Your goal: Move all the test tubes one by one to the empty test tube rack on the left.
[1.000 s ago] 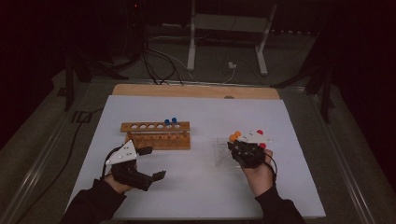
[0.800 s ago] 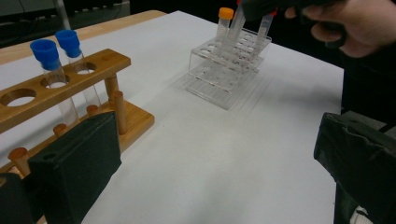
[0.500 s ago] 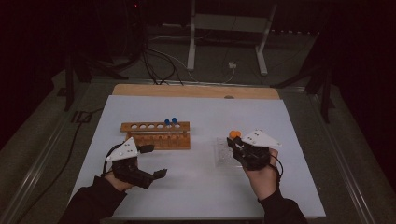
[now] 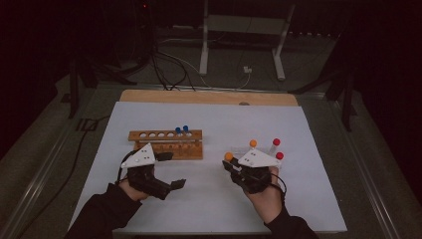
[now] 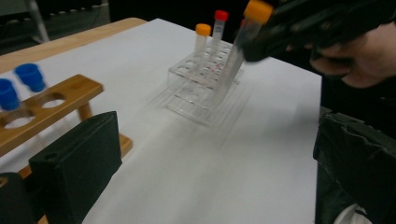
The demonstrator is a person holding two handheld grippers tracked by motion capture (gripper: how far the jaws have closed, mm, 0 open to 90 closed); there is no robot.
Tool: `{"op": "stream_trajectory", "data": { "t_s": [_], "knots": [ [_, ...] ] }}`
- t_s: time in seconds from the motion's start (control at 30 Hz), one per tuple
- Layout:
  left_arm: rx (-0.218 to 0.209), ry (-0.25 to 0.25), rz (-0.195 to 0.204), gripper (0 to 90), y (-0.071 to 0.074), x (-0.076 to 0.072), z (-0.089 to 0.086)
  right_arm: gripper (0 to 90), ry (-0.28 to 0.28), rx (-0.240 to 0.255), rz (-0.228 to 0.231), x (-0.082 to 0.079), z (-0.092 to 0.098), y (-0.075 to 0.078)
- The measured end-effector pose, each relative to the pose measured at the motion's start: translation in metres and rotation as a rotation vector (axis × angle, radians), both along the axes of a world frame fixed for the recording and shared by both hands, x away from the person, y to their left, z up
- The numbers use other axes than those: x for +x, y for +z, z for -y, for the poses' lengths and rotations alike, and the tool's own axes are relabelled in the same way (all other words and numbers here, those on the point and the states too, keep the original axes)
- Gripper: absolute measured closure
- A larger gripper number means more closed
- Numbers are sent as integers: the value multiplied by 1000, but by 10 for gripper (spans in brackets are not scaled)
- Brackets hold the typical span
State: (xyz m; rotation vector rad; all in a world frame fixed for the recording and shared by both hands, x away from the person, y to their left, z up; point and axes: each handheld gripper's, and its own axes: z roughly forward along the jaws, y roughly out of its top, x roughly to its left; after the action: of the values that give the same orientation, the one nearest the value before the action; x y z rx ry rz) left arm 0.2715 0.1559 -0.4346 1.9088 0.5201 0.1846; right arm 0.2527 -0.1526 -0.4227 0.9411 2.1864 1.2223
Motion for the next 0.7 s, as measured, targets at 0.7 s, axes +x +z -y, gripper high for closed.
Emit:
{"op": "stream_trajectory", "data": {
  "t_s": [0.7],
  "knots": [
    [-7,-103,25,261,0,7,44,753,138,-49,-107,-8,-34,-29]
  ]
}}
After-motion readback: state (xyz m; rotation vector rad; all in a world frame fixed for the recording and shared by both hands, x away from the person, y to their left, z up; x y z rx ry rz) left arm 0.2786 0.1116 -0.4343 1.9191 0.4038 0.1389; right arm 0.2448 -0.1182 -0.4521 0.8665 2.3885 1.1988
